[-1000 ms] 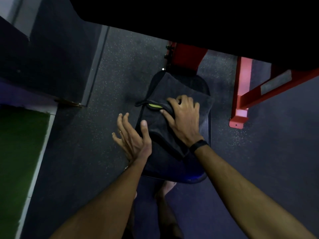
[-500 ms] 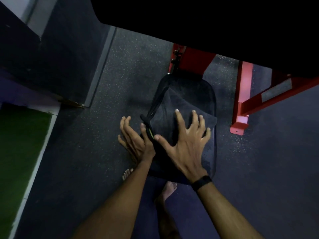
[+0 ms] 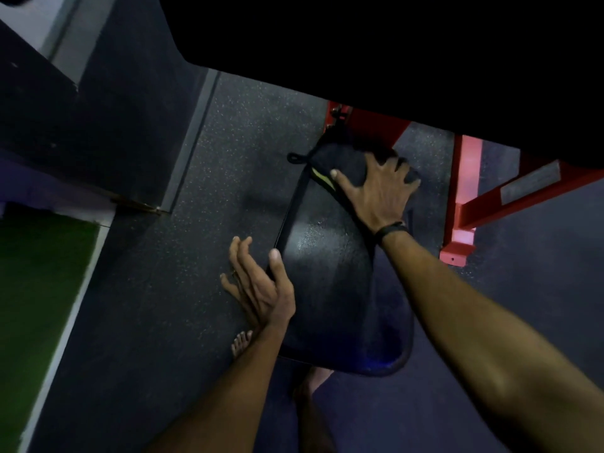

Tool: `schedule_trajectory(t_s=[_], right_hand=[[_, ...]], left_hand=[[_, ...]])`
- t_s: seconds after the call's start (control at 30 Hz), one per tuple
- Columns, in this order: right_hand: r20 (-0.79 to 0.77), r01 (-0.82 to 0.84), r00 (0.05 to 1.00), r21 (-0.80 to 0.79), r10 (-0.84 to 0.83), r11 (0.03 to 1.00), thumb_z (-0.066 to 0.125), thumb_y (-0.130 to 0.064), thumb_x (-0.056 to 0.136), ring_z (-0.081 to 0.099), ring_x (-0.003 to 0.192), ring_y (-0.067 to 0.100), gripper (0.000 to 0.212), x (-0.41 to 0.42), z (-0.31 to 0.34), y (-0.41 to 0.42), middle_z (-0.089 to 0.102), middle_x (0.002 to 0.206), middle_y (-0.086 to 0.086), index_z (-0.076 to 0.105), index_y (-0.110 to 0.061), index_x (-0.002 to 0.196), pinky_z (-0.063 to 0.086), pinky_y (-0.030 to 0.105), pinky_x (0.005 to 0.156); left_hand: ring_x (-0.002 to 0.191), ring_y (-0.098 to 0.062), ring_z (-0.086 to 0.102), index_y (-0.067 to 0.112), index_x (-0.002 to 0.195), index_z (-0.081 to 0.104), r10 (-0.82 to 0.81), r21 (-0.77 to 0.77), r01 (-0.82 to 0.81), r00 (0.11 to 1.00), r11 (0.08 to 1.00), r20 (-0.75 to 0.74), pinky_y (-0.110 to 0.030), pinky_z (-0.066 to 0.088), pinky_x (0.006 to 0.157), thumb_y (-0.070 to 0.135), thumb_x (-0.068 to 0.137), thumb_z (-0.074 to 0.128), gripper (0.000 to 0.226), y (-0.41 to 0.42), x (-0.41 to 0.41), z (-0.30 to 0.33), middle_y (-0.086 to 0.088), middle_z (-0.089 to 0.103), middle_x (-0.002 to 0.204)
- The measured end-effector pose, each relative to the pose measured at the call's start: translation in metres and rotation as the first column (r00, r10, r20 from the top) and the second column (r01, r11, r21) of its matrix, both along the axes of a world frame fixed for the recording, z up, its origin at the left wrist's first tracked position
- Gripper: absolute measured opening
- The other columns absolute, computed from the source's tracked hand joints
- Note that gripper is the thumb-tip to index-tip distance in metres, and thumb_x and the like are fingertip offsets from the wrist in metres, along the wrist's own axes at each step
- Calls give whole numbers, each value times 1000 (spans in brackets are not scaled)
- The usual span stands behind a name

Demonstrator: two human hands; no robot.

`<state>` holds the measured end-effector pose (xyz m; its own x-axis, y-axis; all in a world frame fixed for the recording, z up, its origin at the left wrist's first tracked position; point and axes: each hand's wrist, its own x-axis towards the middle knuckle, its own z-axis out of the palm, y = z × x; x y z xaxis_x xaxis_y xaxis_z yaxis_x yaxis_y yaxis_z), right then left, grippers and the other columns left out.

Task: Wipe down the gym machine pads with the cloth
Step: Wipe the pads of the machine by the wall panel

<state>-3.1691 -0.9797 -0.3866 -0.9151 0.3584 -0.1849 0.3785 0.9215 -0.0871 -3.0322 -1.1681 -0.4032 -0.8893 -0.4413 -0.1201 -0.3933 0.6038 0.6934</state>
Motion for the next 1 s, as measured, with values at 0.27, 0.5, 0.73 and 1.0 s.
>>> schedule_trajectory(t_s=[0.27,0.5,0.73,1.0], right_hand=[[-10,-22,1000,-78,22,997,43,-56,85,25,144,44,69,215,23,-44,33,154,20,43,-29,149,31,73,104],[-37,126,991,-33,-128,991,32,-70,91,16,149,46,80,115,-1,-16,14,164,23,22,-28,159,19,77,108],[-94,118,988,-59,-123,991,41,-61,96,33,138,41,65,53,-5,14,31,155,18,37,-26,151,45,62,97],[-38,165,984,-215,-177,963,45,-56,88,27,144,45,69,277,25,-42,23,162,16,36,-30,151,51,62,93]], left_hand=[[122,-29,57,12,140,45,-4,-69,11,995,998,98,-62,17,117,57,101,17,65,3,-4,1,-8,39,154],[117,-29,61,13,137,47,-18,-111,31,992,993,122,-59,13,117,52,102,15,61,4,-6,-1,-7,40,153],[121,-31,58,12,135,49,-22,-147,38,993,988,112,-62,16,115,50,103,17,59,4,-5,-2,-7,43,151],[118,-32,59,14,135,48,-29,-169,52,990,984,136,-60,14,116,47,103,20,54,4,-5,-2,-8,41,152]])
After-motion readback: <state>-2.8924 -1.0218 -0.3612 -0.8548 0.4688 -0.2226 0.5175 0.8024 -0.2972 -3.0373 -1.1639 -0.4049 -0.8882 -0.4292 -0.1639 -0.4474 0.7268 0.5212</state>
